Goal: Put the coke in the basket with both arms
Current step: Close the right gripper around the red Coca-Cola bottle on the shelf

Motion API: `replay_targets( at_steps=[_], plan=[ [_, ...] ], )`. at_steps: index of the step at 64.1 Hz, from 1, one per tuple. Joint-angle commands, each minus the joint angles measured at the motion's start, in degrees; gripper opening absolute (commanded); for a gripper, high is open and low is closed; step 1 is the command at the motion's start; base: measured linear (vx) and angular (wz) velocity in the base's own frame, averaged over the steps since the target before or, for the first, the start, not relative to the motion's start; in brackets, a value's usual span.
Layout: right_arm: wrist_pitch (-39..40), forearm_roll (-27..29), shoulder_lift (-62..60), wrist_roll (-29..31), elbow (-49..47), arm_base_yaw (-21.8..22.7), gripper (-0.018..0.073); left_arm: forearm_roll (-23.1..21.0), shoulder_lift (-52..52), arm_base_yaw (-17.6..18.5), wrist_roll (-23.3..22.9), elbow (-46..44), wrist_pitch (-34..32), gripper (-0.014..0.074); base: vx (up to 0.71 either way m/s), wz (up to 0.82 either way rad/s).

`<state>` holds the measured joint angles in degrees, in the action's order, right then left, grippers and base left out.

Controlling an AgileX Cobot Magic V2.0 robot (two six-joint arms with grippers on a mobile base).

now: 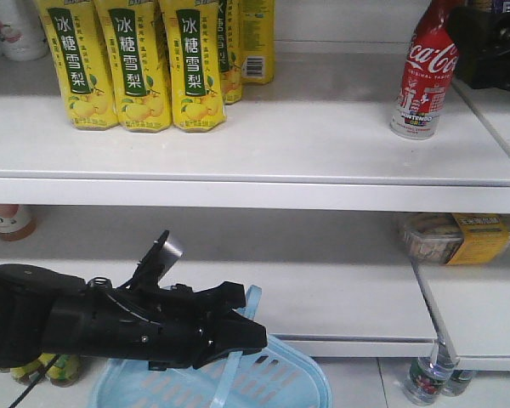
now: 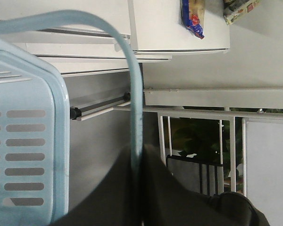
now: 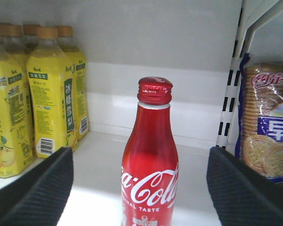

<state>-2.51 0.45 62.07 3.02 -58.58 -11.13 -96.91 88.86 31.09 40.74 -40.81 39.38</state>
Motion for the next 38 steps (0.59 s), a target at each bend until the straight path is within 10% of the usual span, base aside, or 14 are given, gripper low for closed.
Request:
replay_targets(
  at_steps=[1,38],
  plan=[
    [4.05,-0.03,1.19,0.48,-3.31,-0.11,0.0557,-5.31,-2.54,0.30,0.29,-1.29,2.91,-0.0006,0.00,0.00],
    [8.05,-0.06,11.80,0.57,-10.68,0.23,0.0557,-5.31,-2.54,0.30,0.29,-1.29,2.91,-0.0006,0.00,0.00]
  ],
)
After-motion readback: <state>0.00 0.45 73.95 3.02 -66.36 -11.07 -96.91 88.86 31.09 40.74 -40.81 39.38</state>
